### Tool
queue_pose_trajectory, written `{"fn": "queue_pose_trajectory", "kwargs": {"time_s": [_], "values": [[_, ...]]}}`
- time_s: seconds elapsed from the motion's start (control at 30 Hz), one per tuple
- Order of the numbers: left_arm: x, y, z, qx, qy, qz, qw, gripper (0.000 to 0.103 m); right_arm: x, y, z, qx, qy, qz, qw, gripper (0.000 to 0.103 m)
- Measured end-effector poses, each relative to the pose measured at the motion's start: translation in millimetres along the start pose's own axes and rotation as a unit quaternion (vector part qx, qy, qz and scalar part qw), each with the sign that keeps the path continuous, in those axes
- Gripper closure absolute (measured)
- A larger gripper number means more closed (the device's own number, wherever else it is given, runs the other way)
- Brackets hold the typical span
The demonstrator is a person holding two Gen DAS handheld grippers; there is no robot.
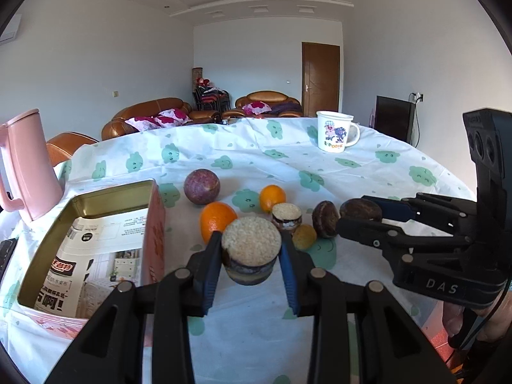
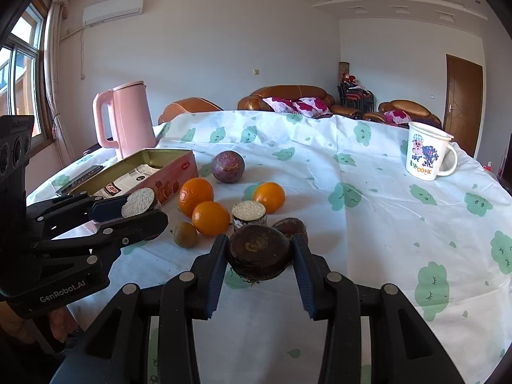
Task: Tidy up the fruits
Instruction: 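Carry the cake with left gripper while right carries the dark fruit over the tin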
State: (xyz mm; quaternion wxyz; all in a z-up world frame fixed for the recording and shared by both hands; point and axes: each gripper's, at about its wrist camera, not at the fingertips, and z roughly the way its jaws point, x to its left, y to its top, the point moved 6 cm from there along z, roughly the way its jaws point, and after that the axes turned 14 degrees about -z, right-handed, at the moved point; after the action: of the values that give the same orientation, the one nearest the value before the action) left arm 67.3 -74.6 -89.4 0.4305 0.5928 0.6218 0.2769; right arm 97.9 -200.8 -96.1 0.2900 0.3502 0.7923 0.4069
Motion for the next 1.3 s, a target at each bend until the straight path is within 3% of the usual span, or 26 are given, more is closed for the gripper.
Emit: {"fn": "queue_pose_trajectory", "kwargs": {"time_s": [0.33,0.73,1.3], "values": [[51.0,24.1,-10.1,-0.021,0.039,-0.041,0.9982,0.067,34.9,57.5,9.3,-0.040,0.031,-0.045,0.998,0.061],[118.7,40.8,-6.4,-0.024,0.093,-0.076,0.9925,0.067,81.9,106.9,43.4,-0.045,0.082,-0.087,0.992,0.061],[164.2,46.0,9.2,0.005,0.112,-0.097,0.9889,0.067,129.5,112.4,99.0,-0.010,0.110,-0.112,0.988,0.061]]}}
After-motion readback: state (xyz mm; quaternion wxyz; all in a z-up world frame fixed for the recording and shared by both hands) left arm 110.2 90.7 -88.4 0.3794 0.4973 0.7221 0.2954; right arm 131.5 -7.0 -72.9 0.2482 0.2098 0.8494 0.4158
